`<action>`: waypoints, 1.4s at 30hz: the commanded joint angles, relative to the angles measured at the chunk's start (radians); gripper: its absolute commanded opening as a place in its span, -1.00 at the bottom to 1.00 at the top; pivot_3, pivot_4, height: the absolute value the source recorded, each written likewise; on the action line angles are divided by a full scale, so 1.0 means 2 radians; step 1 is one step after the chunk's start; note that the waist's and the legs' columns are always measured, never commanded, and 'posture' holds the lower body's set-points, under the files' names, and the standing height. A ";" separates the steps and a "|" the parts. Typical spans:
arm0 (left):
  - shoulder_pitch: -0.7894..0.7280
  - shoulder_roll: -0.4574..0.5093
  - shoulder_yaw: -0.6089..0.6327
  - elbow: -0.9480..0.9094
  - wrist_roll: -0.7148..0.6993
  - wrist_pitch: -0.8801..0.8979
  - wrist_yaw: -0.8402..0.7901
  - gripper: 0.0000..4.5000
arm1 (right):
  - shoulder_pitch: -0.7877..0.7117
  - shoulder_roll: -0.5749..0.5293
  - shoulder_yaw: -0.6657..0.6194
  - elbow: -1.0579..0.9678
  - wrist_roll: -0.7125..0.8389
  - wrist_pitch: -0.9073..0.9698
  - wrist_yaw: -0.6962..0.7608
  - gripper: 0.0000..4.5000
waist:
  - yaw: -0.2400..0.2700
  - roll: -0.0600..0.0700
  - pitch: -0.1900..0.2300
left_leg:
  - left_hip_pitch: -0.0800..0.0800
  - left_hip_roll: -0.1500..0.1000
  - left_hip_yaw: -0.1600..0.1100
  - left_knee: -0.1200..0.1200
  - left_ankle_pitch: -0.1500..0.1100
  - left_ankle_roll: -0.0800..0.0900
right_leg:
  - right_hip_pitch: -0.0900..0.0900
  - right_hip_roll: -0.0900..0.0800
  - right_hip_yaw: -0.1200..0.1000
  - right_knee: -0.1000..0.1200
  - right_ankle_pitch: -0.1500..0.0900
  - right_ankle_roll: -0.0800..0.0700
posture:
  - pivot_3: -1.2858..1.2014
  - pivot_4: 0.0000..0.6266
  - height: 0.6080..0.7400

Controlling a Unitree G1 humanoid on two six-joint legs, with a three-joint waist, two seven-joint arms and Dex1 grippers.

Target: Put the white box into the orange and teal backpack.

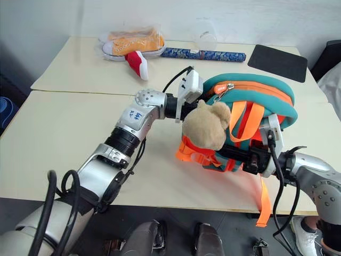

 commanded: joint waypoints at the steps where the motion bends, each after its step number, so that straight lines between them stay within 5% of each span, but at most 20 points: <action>1: 0.002 0.037 0.055 -0.024 -0.047 -0.018 -0.060 0.72 | 0.009 0.011 -0.009 -0.019 -0.003 -0.013 -0.015 -1.00 | -0.004 0.000 0.000 | 0.000 0.000 0.000 0.000 0.000 0.000 | 0.000 0.000 0.000 0.000 0.000 0.000 | 0.03 -0.52 1.00; 3: 0.007 0.069 0.079 -0.034 -0.078 -0.001 -0.113 0.98 | 0.011 0.019 -0.008 -0.020 -0.007 -0.017 -0.027 -1.00 | -0.007 0.000 0.000 | 0.000 0.000 0.000 0.000 0.000 0.000 | 0.000 -0.001 0.000 0.001 0.000 0.000 | 0.03 -0.52 1.00; 11: 0.050 0.173 0.093 -0.130 -0.107 0.034 -0.229 0.99 | -0.002 0.038 0.007 -0.013 -0.023 -0.028 -0.032 -1.00 | -0.005 0.000 0.000 | 0.000 -0.001 -0.001 0.001 0.000 0.000 | 0.000 0.000 0.000 0.004 0.000 0.000 | 0.03 -0.52 1.00; 19: 0.147 0.128 0.068 -0.331 -0.109 -0.007 -0.152 0.99 | -0.042 0.045 0.016 0.012 -0.025 -0.029 -0.020 -1.00 | -0.004 0.000 0.000 | -0.001 -0.001 -0.002 0.002 0.000 0.000 | 0.001 -0.001 0.000 0.004 0.000 0.000 | 0.03 -0.52 1.00; 25: 0.157 0.088 0.039 -0.311 -0.055 -0.079 -0.097 0.99 | -0.053 0.045 0.024 0.019 -0.032 -0.027 -0.009 -1.00 | -0.004 0.000 0.000 | 0.000 -0.001 -0.002 0.002 0.001 0.001 | 0.001 -0.001 0.000 0.004 0.000 0.000 | 0.03 -0.52 1.00; 28: 0.143 0.076 0.035 -0.274 -0.021 -0.114 -0.054 0.76 | -0.055 0.046 0.023 0.020 -0.034 -0.025 -0.011 -1.00 | -0.004 0.000 0.000 | 0.000 -0.001 -0.002 0.002 0.001 0.001 | 0.001 -0.001 0.000 0.004 0.000 0.000 | 0.03 -0.52 1.00; 36: 0.120 0.079 0.028 -0.212 0.037 -0.192 0.002 -0.31 | -0.047 0.049 0.011 0.010 -0.029 -0.028 -0.020 -1.00 | -0.003 0.000 0.000 | 0.000 -0.001 -0.002 0.002 0.000 0.001 | 0.001 -0.001 0.000 0.004 0.000 0.000 | 0.03 -0.52 1.00; 42: 0.099 0.089 0.058 -0.209 -0.040 -0.138 -0.026 -0.97 | -0.032 0.048 0.002 0.004 -0.028 -0.031 -0.025 -1.00 | -0.004 0.000 0.000 | 0.000 -0.001 -0.002 0.002 0.000 0.001 | 0.001 -0.001 0.000 0.004 0.000 0.000 | 0.03 -0.52 1.00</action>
